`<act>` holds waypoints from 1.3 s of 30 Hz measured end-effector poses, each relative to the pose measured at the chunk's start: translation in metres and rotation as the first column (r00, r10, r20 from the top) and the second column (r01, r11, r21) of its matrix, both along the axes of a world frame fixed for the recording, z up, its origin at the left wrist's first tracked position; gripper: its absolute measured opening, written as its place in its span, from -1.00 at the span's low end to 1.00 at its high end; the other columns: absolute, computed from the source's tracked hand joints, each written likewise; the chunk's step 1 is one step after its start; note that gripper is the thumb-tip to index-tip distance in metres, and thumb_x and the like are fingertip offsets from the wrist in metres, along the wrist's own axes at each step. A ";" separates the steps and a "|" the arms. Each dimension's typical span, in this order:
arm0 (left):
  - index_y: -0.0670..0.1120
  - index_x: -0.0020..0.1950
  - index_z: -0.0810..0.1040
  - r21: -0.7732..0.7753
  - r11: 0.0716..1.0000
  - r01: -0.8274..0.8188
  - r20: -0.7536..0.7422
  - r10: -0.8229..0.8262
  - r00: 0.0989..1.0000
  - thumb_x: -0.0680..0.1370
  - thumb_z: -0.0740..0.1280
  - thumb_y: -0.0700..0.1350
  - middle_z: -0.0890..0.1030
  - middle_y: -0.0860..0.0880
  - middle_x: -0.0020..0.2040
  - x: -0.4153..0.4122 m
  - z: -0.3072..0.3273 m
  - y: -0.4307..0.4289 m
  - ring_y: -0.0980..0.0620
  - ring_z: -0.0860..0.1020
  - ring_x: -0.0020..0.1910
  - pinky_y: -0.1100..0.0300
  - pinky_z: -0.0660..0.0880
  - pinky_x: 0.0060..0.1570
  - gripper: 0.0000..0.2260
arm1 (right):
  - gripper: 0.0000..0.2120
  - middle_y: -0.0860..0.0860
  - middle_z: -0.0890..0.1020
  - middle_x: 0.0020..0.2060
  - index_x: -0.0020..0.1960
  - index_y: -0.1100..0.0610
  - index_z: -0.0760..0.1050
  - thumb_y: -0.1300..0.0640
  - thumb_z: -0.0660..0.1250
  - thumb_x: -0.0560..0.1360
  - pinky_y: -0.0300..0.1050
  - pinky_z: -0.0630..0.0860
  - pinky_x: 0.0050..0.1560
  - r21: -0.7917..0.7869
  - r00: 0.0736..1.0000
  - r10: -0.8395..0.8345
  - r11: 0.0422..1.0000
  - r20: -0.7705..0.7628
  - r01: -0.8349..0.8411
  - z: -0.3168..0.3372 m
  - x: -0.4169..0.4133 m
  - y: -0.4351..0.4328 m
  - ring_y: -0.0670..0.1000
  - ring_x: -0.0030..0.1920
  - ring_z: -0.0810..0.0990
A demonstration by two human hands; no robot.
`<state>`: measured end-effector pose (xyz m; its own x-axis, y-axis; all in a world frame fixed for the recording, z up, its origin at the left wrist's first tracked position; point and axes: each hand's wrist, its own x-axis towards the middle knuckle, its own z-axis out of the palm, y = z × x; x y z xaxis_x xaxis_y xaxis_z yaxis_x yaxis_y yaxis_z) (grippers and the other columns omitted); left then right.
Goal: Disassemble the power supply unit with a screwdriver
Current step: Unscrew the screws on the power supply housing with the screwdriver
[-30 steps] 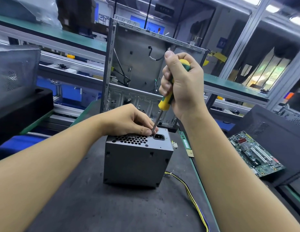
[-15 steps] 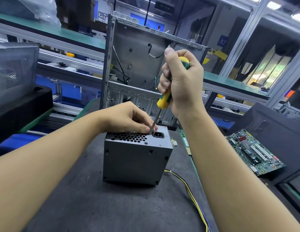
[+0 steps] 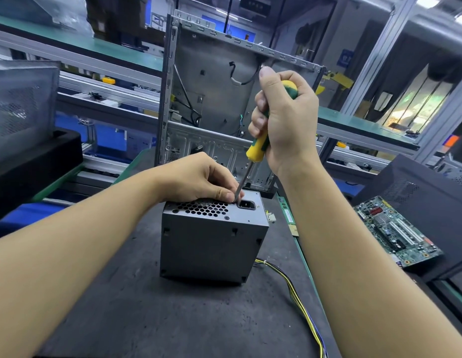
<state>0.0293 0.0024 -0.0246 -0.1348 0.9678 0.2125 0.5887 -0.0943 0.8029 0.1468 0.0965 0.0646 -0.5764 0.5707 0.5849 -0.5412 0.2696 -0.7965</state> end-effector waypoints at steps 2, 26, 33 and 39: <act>0.07 -0.17 0.73 0.003 1.000 -0.006 0.006 0.006 1.000 0.51 0.48 -0.16 0.74 0.08 0.01 0.001 0.000 0.000 0.17 0.67 0.08 0.38 0.52 0.11 -0.87 | -0.76 0.04 0.39 -0.46 -0.19 0.15 0.32 0.21 0.32 0.60 -0.21 0.29 -0.51 0.021 1.000 0.007 1.000 0.000 -0.007 0.000 0.000 -0.001 -0.01 -0.56 0.29; -0.14 -0.05 0.71 0.025 1.000 -0.013 -0.030 0.014 0.999 0.57 0.41 -0.25 0.71 0.00 0.06 0.005 -0.001 -0.004 -0.03 0.65 0.14 0.18 0.53 0.23 -0.92 | -0.75 0.03 0.36 -0.42 -0.20 0.12 0.28 0.20 0.25 0.63 -0.21 0.23 -0.48 0.032 0.928 0.356 0.932 0.112 -0.362 0.002 -0.003 0.006 -0.03 -0.53 0.23; -0.15 -0.18 0.69 0.019 1.000 -0.013 -0.039 0.014 0.999 0.50 0.45 -0.33 0.69 -0.02 0.05 0.004 0.000 -0.004 -0.21 0.62 0.12 -0.20 0.50 0.21 -0.89 | -0.77 -0.03 0.30 -0.49 -0.23 0.12 0.21 0.20 0.16 0.58 -0.33 0.16 -0.53 0.063 0.846 0.533 0.844 0.013 -0.532 -0.003 -0.005 0.005 -0.07 -0.59 0.15; -0.16 -0.16 0.70 0.026 1.000 -0.008 -0.029 0.008 1.000 0.50 0.46 -0.31 0.71 0.05 0.03 -0.001 -0.005 -0.003 0.10 0.65 0.13 0.08 0.57 0.18 -0.92 | -0.77 -0.03 0.27 -0.50 -0.23 0.09 0.17 0.18 0.15 0.57 -0.31 0.10 -0.50 0.029 0.870 0.477 0.875 0.124 -0.484 0.000 -0.011 0.001 -0.07 -0.58 0.12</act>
